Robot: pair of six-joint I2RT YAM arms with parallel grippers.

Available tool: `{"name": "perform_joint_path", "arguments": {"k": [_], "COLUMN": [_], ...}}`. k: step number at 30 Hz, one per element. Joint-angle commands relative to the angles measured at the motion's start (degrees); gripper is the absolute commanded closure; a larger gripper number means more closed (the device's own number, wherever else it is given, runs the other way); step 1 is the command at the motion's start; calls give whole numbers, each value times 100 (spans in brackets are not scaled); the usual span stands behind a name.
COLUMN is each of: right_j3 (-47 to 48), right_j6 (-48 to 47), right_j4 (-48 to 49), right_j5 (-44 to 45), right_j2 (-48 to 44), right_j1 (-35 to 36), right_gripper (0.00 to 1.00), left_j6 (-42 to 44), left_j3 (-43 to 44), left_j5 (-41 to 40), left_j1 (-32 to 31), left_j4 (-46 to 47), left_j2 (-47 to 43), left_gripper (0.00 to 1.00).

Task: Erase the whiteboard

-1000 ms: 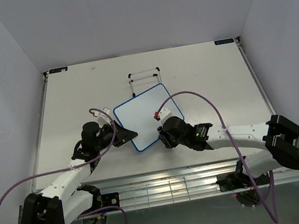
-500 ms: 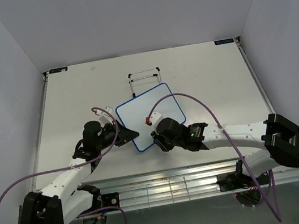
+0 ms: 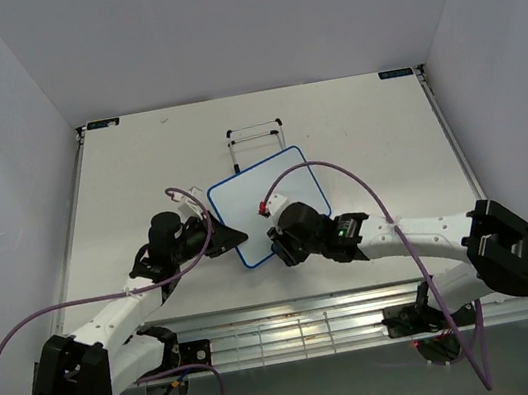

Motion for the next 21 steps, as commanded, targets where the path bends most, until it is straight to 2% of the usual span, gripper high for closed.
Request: {"name": "perform_joint_path", "arguments": {"k": [1, 7, 12, 16, 18, 21], "right_j3": [-308, -80, 114, 9, -79, -150], "right_j6": [-13, -277, -357, -374, -261, -172], "right_j4": [-60, -69, -43, 623, 1265, 1898], "right_j5": [127, 197, 145, -549, -821, -779], "right_j2": [52, 350, 615, 256, 106, -79], "right_j1": [-733, -1367, -1500, -1369, -1255, -825], "right_gripper": [92, 92, 92, 92, 92, 92], "left_j6": [53, 53, 53, 36, -17, -175], "left_j3": [156, 147, 138, 121, 103, 59], "left_j5": [277, 383, 444, 541, 576, 620], "left_j1": [-119, -145, -172, -216, -233, -268], "left_j4": [-294, -294, -294, -242, -136, 65], "left_j2": [-20, -11, -20, 59, 103, 138], "left_gripper": [100, 100, 100, 100, 100, 100]}}
